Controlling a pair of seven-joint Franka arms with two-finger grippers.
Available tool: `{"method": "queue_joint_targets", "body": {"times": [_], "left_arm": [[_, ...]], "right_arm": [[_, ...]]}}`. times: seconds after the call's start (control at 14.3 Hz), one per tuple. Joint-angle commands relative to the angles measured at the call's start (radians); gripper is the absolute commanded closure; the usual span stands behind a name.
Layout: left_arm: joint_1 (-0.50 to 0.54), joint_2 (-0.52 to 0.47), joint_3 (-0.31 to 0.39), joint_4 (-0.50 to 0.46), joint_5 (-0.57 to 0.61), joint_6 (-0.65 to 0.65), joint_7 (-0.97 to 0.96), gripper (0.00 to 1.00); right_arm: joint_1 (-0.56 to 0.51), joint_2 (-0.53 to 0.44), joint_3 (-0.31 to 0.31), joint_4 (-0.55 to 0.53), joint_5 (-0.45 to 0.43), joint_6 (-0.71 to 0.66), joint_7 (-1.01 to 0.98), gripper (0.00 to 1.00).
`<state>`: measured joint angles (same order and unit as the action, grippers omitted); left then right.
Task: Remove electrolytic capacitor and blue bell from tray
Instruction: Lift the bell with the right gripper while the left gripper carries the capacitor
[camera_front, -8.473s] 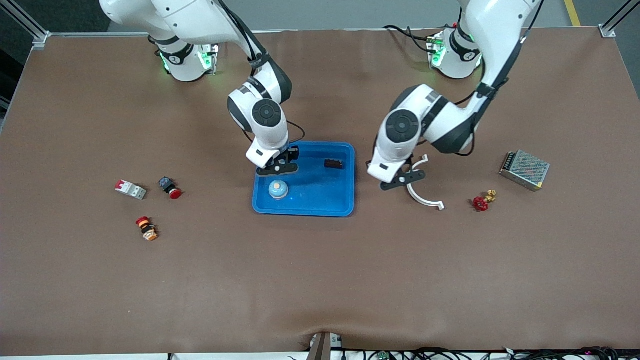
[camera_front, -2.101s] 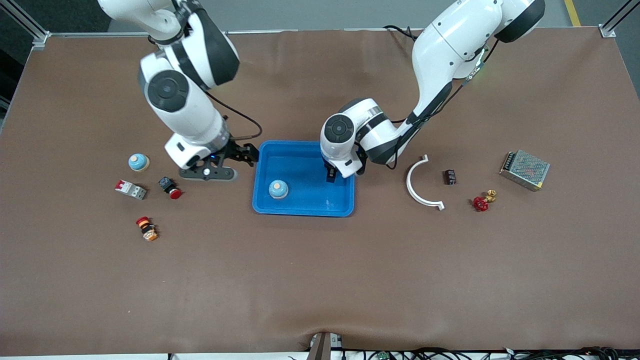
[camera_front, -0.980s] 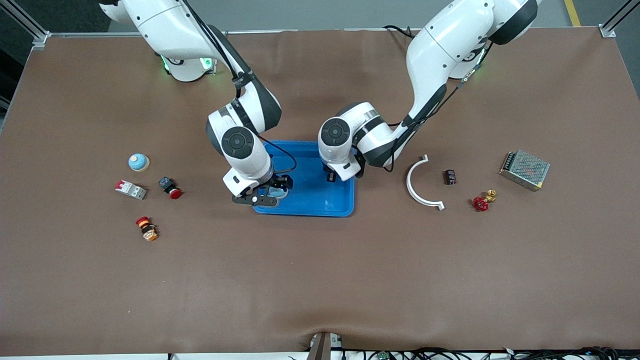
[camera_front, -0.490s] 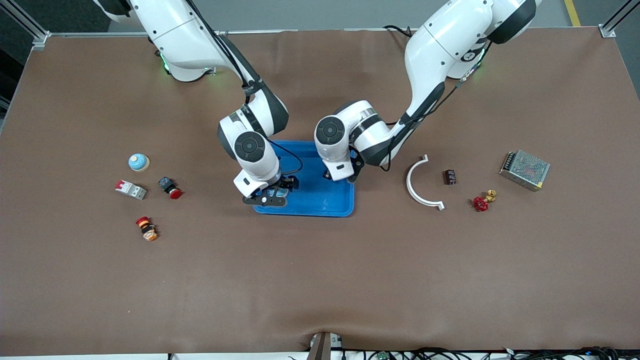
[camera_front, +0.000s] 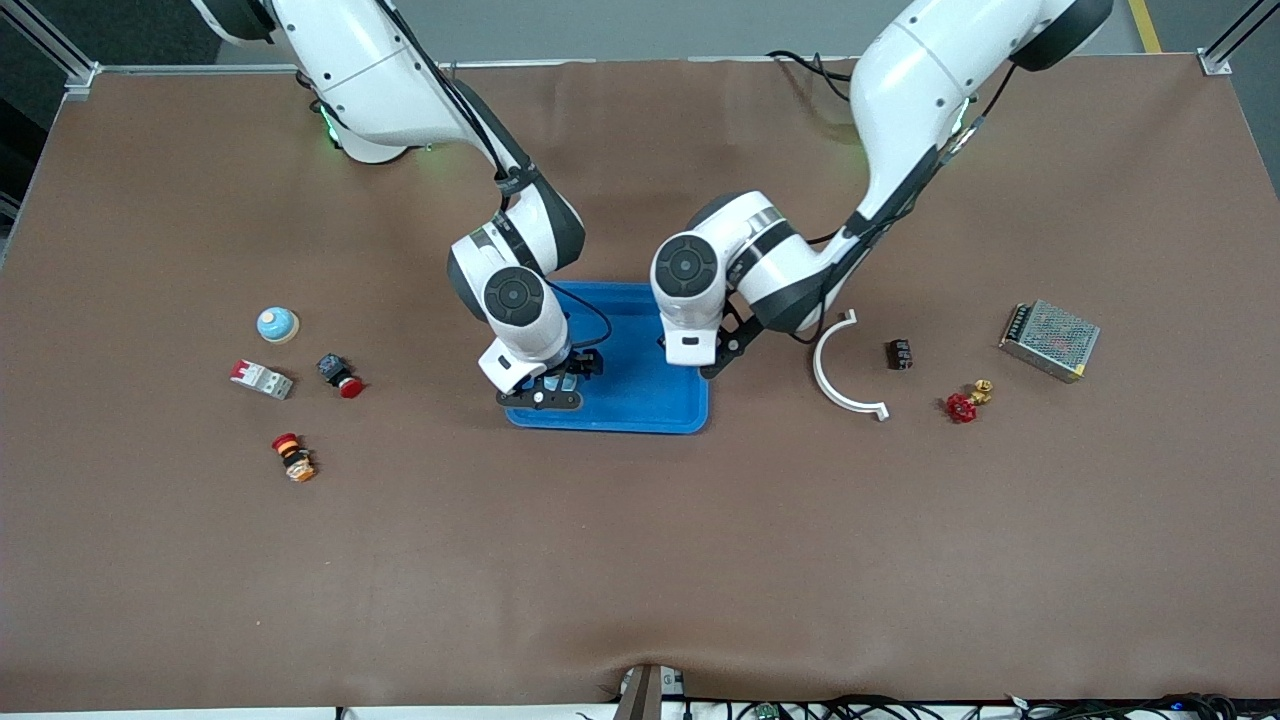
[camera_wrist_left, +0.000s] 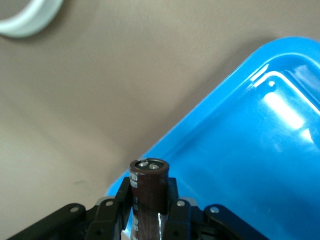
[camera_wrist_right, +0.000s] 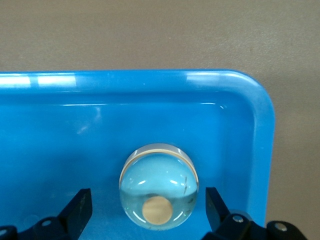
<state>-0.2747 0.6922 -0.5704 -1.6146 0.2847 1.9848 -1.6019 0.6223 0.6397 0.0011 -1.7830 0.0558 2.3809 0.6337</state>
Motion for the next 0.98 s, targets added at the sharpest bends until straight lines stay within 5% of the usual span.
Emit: {"method": "queue_joint_targets", "body": {"times": [0.0,0.49,0.91], "left_arm": [[0.068,-0.037,-0.057,-0.037,-0.01,-0.06,0.175,1.0],[0.13,-0.066,-0.06,-0.177,0.144,-0.032,0.486,1.0],[0.245,-0.229,-0.063,-0.534,0.3,0.385,0.502,1.0]], "right_arm": [[-0.003,0.014,-0.009,0.019,-0.022,-0.003,-0.002,0.0],[-0.004,0.034,-0.009,0.001,-0.025,0.061,-0.003,0.0],[-0.004,0.032,-0.009,0.002,-0.025,0.058,-0.003,0.05]]}}
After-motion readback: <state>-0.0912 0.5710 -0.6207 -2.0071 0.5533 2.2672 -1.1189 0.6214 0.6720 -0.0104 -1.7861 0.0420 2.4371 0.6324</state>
